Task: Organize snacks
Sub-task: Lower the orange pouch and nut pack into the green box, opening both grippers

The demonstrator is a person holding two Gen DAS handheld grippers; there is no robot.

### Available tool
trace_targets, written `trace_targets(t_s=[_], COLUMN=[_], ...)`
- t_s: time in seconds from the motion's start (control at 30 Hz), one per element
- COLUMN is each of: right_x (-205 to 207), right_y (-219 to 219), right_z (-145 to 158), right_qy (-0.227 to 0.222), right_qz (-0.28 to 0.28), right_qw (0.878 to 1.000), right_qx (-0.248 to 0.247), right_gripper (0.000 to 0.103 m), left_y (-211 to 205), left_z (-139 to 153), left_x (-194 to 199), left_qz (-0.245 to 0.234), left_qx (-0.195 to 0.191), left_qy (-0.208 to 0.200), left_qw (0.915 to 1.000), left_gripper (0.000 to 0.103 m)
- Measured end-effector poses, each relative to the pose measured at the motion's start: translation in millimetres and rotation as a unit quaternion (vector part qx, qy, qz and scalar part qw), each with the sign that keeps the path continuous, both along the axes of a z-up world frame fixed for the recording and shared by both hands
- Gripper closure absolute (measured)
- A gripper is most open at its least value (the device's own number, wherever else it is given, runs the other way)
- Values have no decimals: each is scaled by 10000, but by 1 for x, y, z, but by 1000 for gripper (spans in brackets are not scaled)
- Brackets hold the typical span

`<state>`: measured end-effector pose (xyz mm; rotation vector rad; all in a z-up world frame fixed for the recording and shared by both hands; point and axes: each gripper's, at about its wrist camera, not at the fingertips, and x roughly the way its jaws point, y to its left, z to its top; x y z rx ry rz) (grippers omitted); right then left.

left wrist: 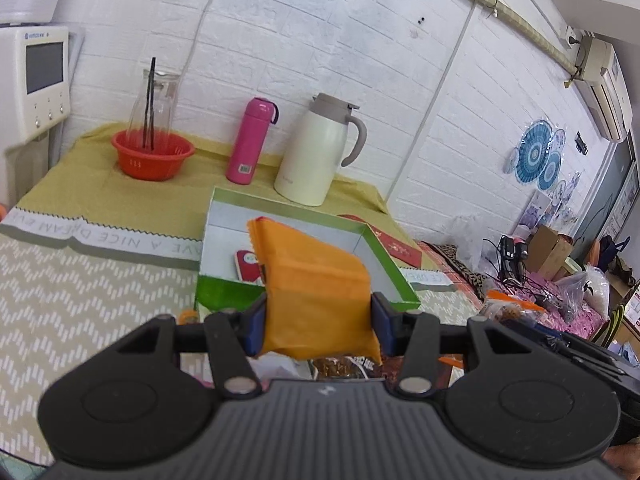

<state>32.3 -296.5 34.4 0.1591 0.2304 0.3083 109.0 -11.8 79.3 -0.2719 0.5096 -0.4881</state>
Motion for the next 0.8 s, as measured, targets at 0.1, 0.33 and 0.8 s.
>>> trace_targets(t_s=[0.1,0.33,0.8], right_x=[17,65,159], right_y=[-7,-10,-14], right_z=[5,1,-29], right_qy=[0,195,980], right_qz=[-8,-117,-324], right_qw=[9998,9994,9943], right_qx=[191,258,253], right_gripper=[49,50,50], left_y=[-1,-11,-29], left_z=[6,9,-19], left_x=[16,64,143], left_qz=[-12,5,9], left_qx=[-54,-19,148], left_qy=[31,124,648], left_qw=[10000,9999,9978], left_gripper=[54,54,54])
